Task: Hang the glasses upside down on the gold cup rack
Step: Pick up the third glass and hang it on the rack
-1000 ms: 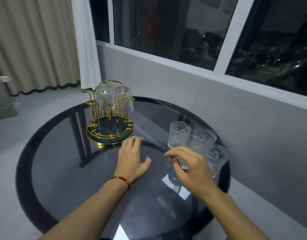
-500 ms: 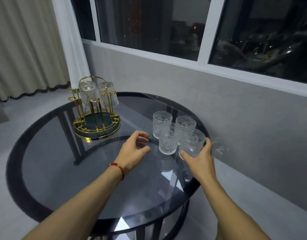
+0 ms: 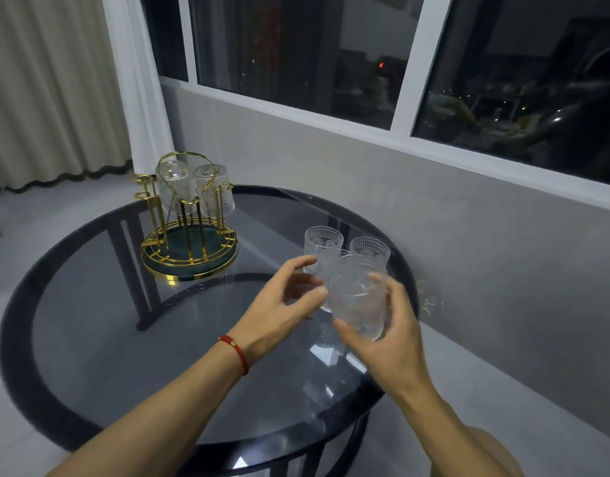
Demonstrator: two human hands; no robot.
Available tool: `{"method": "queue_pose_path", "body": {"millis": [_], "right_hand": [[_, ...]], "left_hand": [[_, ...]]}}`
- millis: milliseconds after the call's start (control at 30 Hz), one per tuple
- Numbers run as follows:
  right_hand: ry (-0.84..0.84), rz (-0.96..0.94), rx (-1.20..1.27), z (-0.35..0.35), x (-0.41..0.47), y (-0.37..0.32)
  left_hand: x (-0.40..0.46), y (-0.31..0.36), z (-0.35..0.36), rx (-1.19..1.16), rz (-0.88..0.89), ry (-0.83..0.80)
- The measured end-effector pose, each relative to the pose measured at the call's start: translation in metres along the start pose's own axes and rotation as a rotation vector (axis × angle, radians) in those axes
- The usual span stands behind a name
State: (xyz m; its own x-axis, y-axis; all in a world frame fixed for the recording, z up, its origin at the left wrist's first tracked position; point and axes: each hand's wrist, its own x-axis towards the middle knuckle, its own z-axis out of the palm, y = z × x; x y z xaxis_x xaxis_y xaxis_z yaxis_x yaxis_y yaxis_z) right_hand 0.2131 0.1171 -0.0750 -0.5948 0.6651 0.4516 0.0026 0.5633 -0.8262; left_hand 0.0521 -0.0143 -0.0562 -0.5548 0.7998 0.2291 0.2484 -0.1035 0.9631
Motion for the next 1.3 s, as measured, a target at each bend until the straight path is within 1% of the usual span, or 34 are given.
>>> {"method": "queue_pose_path", "body": {"millis": [67,133,200,267,367,400,433,467,500,533,600,700,733,767,800,833,900,933,1000,1067,1167,1300], "right_hand": [[-0.066,0.036,0.082,0.015,-0.002,-0.005],[-0.105,0.024,0.033,0.028,0.002,-0.009],[-0.153,-0.016,0.001,0.042,0.009,-0.011],[-0.191,-0.012,0.046,0.055,0.014,-0.013],[-0.257,0.097,0.245,0.08,0.023,-0.02],[-0.304,0.168,0.375,0.091,0.026,-0.024],[-0.357,0.281,0.56,0.1,0.03,-0.025],[-0.404,0.398,0.738,0.11,0.034,-0.028],[-0.425,0.483,0.853,0.118,0.037,-0.031],[-0.431,0.525,0.894,0.127,0.042,-0.034],[-0.402,0.544,0.892,0.139,0.051,-0.038],[-0.281,0.459,0.761,0.152,0.077,-0.049],[-0.241,0.406,0.678,0.154,0.089,-0.056],[-0.221,0.335,0.6,0.157,0.102,-0.064],[-0.212,0.257,0.529,0.157,0.114,-0.072],[-0.211,0.175,0.457,0.159,0.127,-0.083],[-0.22,-0.002,0.3,0.164,0.152,-0.11],[-0.226,-0.101,0.235,0.168,0.164,-0.125],[-0.244,-0.299,0.134,0.181,0.187,-0.154],[-0.265,-0.426,0.066,0.201,0.207,-0.181],[-0.309,-0.491,-0.002,0.233,0.228,-0.208],[-0.413,-0.452,-0.103,0.275,0.245,-0.216]], "left_hand": [[-0.003,0.004,0.0,0.013,0.018,-0.055],[-0.003,0.008,-0.006,0.011,0.028,-0.042],[-0.002,0.011,-0.015,0.086,0.037,0.058],[-0.001,0.013,-0.024,0.121,0.048,0.175],[0.001,0.013,-0.04,0.033,0.034,0.376],[0.001,0.011,-0.047,0.012,0.021,0.441],[0.001,0.009,-0.052,-0.007,0.009,0.488],[0.001,0.007,-0.057,-0.014,-0.001,0.517],[0.001,0.005,-0.061,-0.007,-0.006,0.532],[0.001,0.002,-0.068,0.002,-0.003,0.536],[0.003,-0.001,-0.078,-0.015,0.007,0.534],[0.005,-0.008,-0.104,-0.106,-0.018,0.584],[0.005,-0.014,-0.111,-0.098,-0.045,0.603],[0.004,-0.023,-0.119,-0.036,-0.075,0.613],[0.003,-0.035,-0.124,0.095,-0.117,0.603],[0.003,-0.048,-0.13,0.277,-0.165,0.572],[0.003,-0.07,-0.134,0.651,-0.251,0.466],[0.005,-0.078,-0.133,0.787,-0.268,0.429],[0.006,-0.089,-0.13,0.954,-0.261,0.396],[0.008,-0.096,-0.128,1.028,-0.254,0.389],[0.008,-0.101,-0.127,1.085,-0.256,0.362],[0.008,-0.1,-0.128,1.083,-0.236,0.381]]}}
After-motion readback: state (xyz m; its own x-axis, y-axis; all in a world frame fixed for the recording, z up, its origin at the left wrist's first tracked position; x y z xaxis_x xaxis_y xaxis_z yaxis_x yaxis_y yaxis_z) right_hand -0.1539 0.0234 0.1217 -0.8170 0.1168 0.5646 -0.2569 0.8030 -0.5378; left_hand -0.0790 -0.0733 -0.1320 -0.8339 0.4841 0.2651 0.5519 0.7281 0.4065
